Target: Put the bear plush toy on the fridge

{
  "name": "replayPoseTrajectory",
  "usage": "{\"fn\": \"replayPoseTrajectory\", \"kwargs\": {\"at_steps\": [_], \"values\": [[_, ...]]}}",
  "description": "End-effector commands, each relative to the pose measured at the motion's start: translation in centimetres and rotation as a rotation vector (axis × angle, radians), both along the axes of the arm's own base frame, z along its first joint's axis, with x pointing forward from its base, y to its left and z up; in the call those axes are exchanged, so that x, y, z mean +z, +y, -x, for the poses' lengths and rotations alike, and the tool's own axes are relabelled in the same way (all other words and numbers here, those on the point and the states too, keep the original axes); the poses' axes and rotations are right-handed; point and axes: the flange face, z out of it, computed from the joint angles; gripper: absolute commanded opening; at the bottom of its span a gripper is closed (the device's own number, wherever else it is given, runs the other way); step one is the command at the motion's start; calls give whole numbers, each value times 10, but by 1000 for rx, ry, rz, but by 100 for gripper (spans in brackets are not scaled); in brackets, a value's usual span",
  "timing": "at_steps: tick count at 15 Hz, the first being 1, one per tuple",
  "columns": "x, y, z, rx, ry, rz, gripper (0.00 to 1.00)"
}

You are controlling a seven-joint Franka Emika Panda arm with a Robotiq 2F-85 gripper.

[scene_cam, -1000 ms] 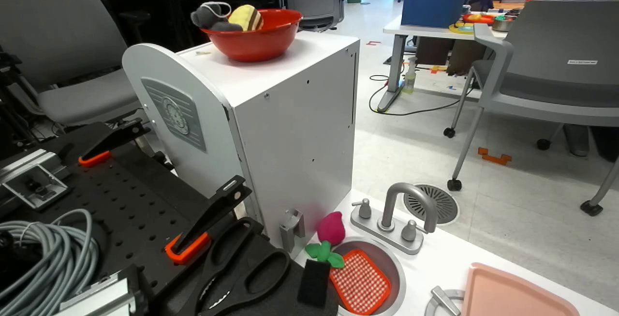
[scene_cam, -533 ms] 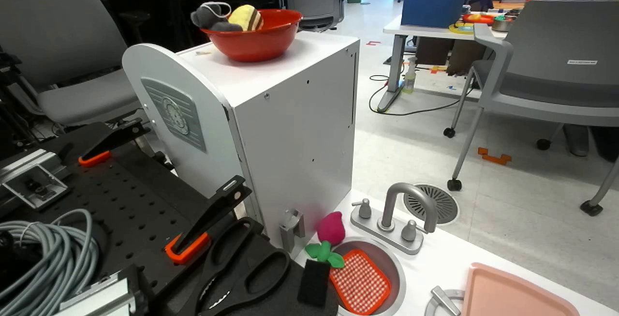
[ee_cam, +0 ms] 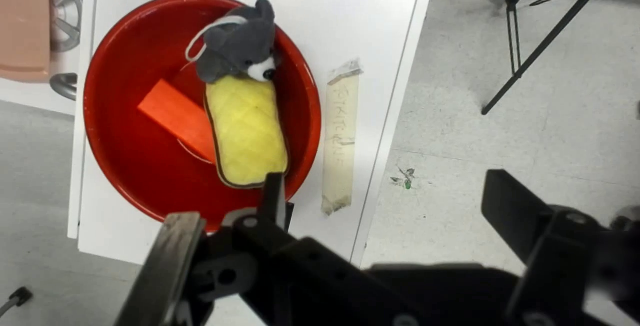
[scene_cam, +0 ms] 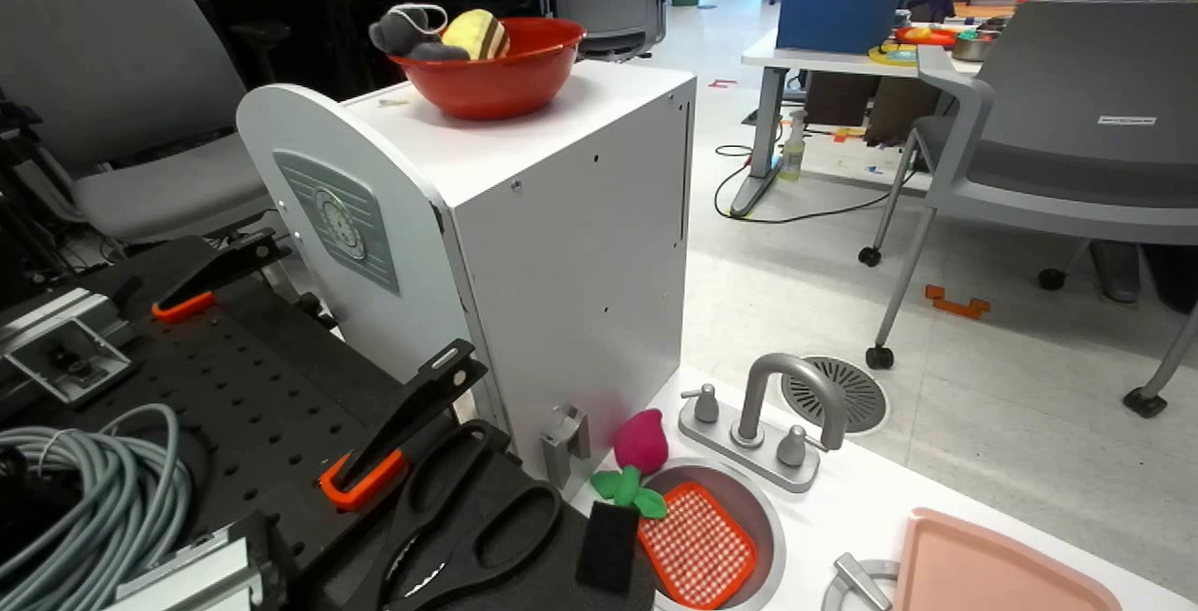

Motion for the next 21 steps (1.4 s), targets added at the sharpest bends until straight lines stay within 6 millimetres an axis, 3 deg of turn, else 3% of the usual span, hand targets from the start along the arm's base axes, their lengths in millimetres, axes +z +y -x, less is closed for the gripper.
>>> {"fn": "replayPoseTrajectory", "kwargs": {"at_steps": [1,9,10,21], "values": [[1,8,27,-65,-17,-3,100],[-24,9,71,-228,-84,-54,100],[-27,7,57,-196,-48,-35,100],[-26,4,58,-203,-20,-15,100]]}}
